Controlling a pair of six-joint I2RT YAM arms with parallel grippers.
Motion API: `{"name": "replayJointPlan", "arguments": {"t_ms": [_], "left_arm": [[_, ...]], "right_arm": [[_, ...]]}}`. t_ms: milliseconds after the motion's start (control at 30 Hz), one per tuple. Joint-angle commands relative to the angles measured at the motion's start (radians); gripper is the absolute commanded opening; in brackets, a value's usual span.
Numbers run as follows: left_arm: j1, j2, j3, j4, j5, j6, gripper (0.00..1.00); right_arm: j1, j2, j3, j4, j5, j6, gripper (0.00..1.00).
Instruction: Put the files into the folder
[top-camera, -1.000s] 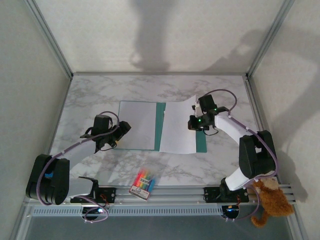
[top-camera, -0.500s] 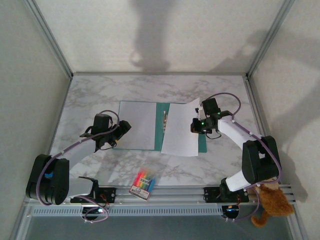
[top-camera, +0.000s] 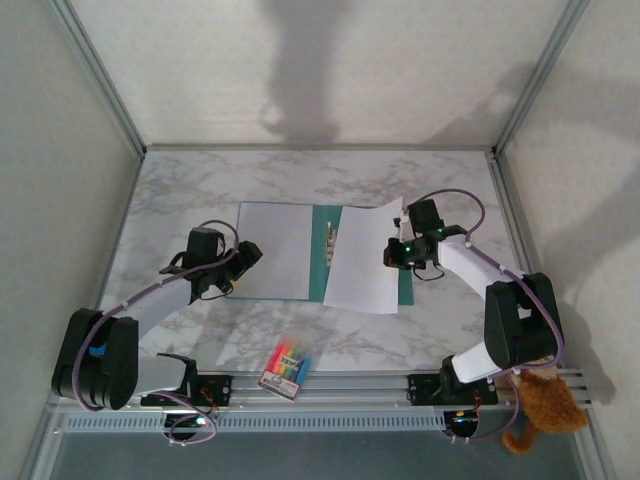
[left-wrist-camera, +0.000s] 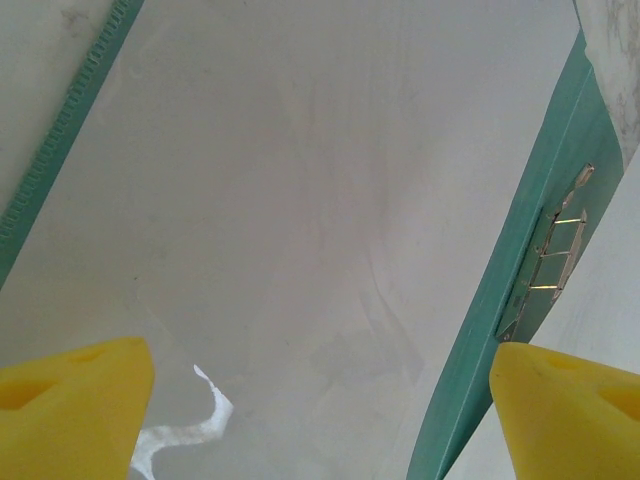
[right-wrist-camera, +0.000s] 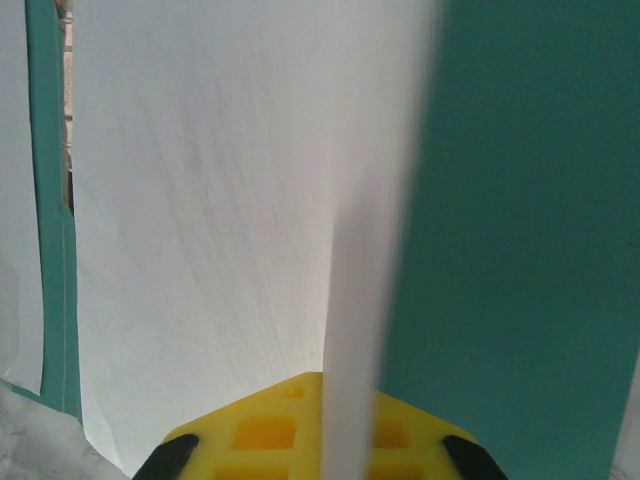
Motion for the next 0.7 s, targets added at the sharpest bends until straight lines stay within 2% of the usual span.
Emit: {"name": "replayJointPlan", "arguments": {"t_ms": [0, 400, 567, 667], "left_arm": [[0.01, -0.01, 0.023, -0.019, 0.016, 0.015, 0.87], [0.011, -0.016, 0.026, -0.025, 0.016, 0.017, 0.87], [0.01, -0.015, 0.026, -0.024, 0.014, 0.017, 0.87], [0.01, -0.01, 0.029, -0.022, 0.018, 0.017, 0.88]], "right_arm": [[-0.009, -0.029, -0.01, 0.009, -0.012, 0.02, 0.0], [-0.018, -0.027, -0.009, 0.028, -0.067, 0.002, 0.0], [-0.019, -0.029, 0.005, 0.023, -0.017, -0.041, 0.0], [-0.017, -0.039, 0.003, 0.043, -0.031, -0.07, 0.0]]}}
